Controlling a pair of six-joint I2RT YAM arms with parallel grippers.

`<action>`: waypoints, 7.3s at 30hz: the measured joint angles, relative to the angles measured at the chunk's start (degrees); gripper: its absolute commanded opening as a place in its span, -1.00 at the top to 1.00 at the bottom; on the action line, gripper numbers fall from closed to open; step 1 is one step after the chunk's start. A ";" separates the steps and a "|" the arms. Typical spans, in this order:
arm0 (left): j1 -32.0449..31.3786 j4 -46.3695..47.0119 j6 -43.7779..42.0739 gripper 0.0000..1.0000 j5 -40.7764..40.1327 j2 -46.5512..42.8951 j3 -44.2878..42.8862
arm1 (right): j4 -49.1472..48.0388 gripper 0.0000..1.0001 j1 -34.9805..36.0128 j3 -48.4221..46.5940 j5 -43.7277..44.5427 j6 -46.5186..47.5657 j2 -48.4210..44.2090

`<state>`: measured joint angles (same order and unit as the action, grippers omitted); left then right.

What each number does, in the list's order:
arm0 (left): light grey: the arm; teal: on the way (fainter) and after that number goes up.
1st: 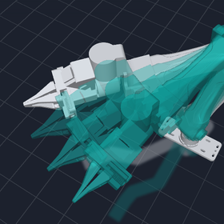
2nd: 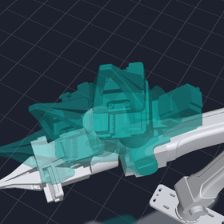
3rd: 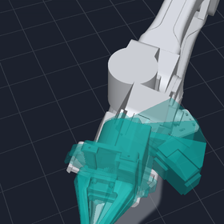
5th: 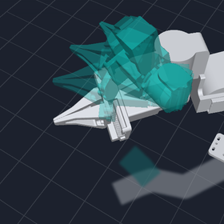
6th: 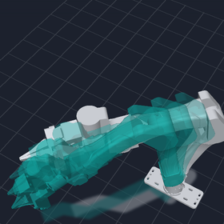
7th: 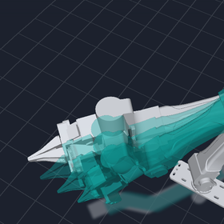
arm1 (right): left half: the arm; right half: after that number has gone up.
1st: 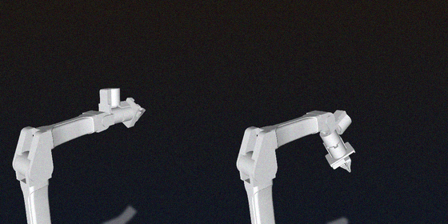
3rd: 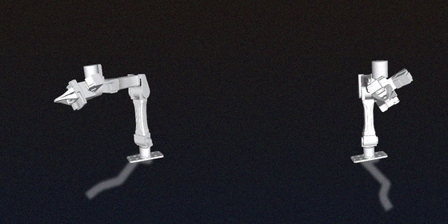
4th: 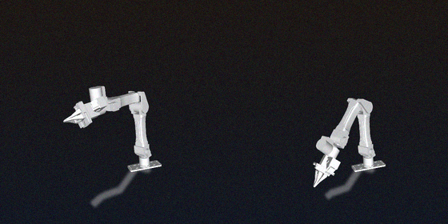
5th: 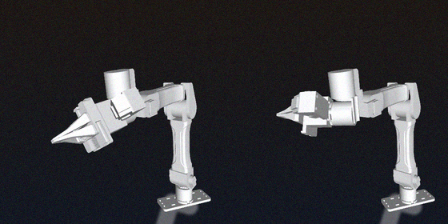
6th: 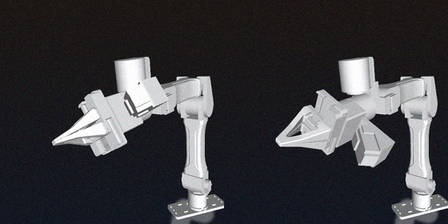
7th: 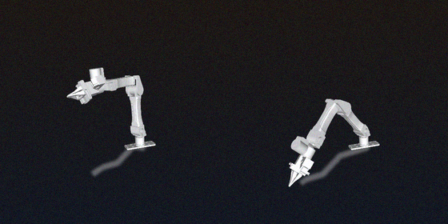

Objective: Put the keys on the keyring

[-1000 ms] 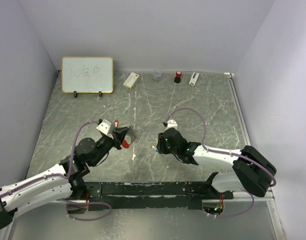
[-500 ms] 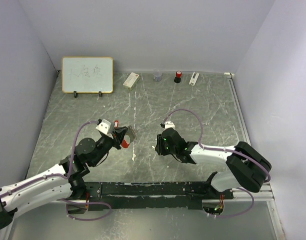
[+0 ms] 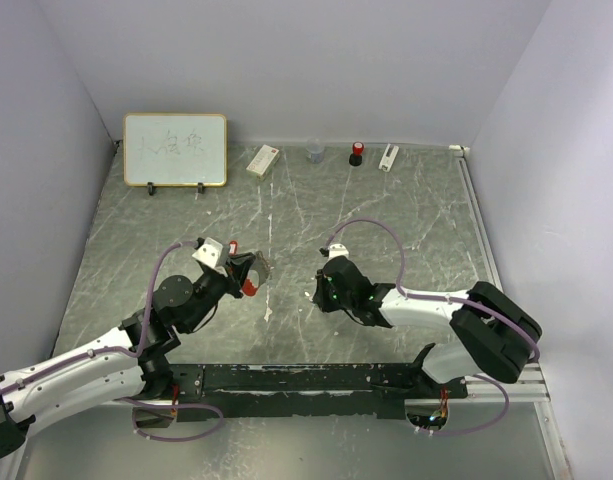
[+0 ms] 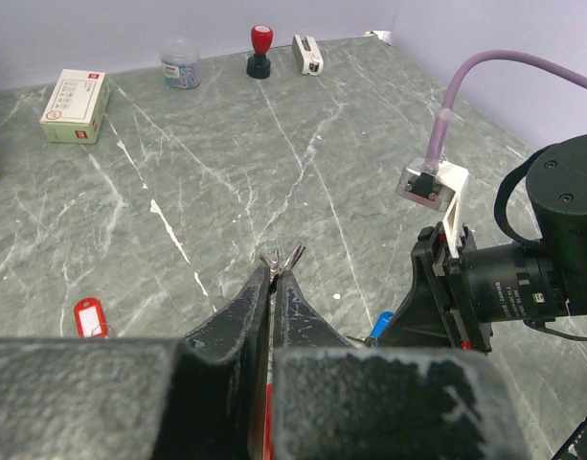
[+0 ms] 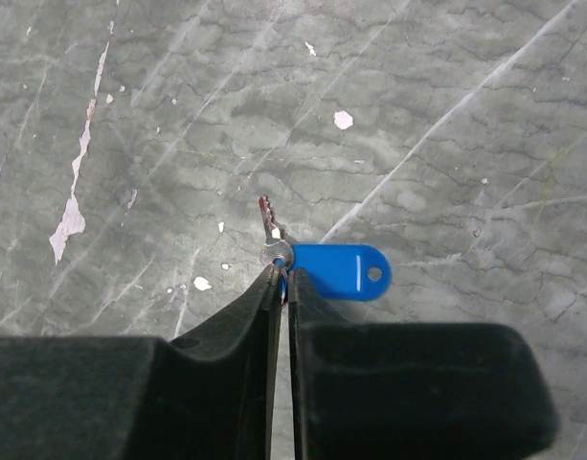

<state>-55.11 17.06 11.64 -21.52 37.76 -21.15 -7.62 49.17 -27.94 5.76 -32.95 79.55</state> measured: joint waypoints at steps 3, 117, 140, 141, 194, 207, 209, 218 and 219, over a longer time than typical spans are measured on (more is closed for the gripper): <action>0.00 -0.04 0.00 0.87 -0.24 0.00 0.00 | 0.04 1.00 0.00 0.00 -0.02 0.17 0.00; 0.00 3.30 3.39 0.87 20.09 14.78 -11.17 | -22.97 1.00 7.13 0.76 -1.86 23.96 -30.01; 0.07 4.61 3.41 0.87 20.37 12.22 -10.27 | -23.32 1.00 7.23 1.38 -0.15 22.64 -30.75; 0.07 4.63 3.39 0.87 20.35 12.02 -10.16 | -23.26 1.00 7.32 1.40 -0.13 22.58 -30.93; 0.07 7.82 2.67 0.87 20.02 11.13 -8.00 | -15.72 0.27 7.41 -4.00 0.63 28.52 -32.57; 0.07 7.45 2.54 0.87 20.72 9.68 -8.37 | -13.03 0.47 7.41 -4.13 0.68 29.11 -32.76; 0.07 7.45 2.54 0.87 20.72 9.51 -8.37 | -13.11 0.48 7.37 -3.08 0.68 28.85 -33.42; 0.07 7.54 2.58 0.87 20.74 9.70 -8.37 | -15.37 0.48 7.37 -2.45 1.16 26.93 -32.83; 0.07 7.54 2.58 0.87 20.74 9.79 -8.37 | -15.69 0.46 7.37 -2.47 1.14 26.77 -32.57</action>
<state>-55.05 24.60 14.22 -0.78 47.55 -29.52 -23.31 56.53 -30.41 6.90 -6.17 46.98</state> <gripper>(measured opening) 0.097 0.256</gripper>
